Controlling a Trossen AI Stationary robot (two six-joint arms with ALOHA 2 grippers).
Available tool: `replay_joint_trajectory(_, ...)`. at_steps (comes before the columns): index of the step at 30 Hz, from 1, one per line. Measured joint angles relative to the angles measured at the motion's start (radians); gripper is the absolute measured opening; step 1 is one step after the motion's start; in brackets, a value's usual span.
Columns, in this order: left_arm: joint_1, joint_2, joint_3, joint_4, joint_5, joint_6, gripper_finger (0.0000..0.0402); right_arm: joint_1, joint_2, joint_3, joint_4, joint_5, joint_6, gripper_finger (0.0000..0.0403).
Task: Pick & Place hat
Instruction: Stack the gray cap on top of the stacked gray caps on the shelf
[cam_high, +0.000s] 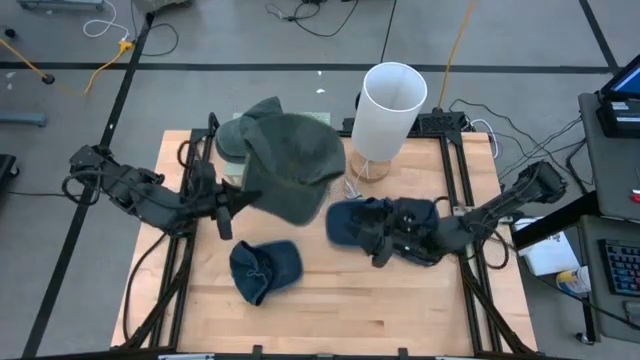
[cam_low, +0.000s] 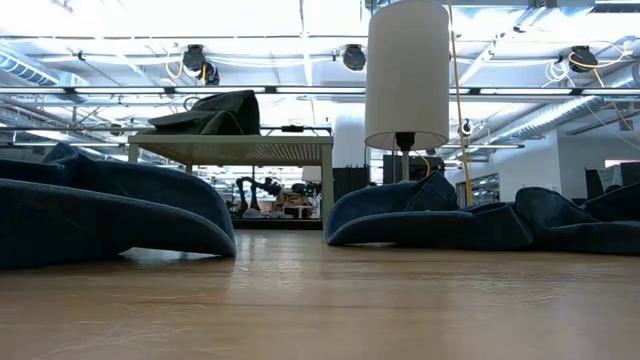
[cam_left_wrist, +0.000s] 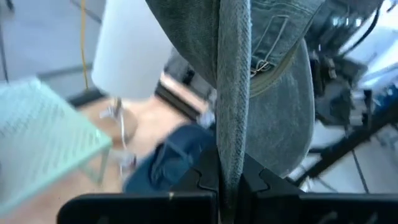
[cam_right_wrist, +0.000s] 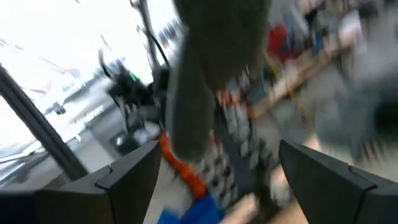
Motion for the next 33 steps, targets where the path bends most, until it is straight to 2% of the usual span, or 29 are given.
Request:
replay_joint_trajectory(3,0.0,0.01,0.001,0.047,-0.055,0.063,0.0007,-0.01,0.064,0.002,0.262,-0.023,-0.236,0.0318)
replay_joint_trajectory(5,0.001,0.02,0.001,0.074,-0.087,0.1,0.0007,-0.011,0.097,0.021,0.336,-0.019,-0.338,0.0318)
replay_joint_trajectory(8,0.001,0.04,0.001,0.107,-0.15,0.148,0.0007,-0.014,0.133,0.072,0.316,-0.02,-0.408,0.0318)
replay_joint_trajectory(13,0.002,0.077,0.001,0.208,-0.197,0.262,0.0007,-0.035,0.198,0.196,0.18,-0.009,-0.492,0.0318)
replay_joint_trajectory(17,0.0,0.108,0.0,0.285,-0.205,0.348,0.0007,-0.051,0.249,0.283,0.165,0.11,-0.582,0.0318)
replay_joint_trajectory(23,0.0,0.119,0.0,0.314,-0.211,0.371,0.0007,-0.068,0.272,0.325,0.164,0.08,-0.586,0.0308)
replay_joint_trajectory(26,-0.002,0.119,0.0,0.314,-0.227,0.38,0.0007,-0.056,0.265,0.325,0.147,0.101,-0.559,0.0272)
replay_joint_trajectory(28,-0.007,0.116,0.0,0.314,-0.228,0.385,0.0007,-0.049,0.263,0.325,0.15,0.136,-0.549,0.0232)
replay_joint_trajectory(33,-0.012,0.115,0.0,0.312,-0.215,0.387,0.0028,-0.047,0.262,0.325,0.148,0.217,-0.525,0.0084)
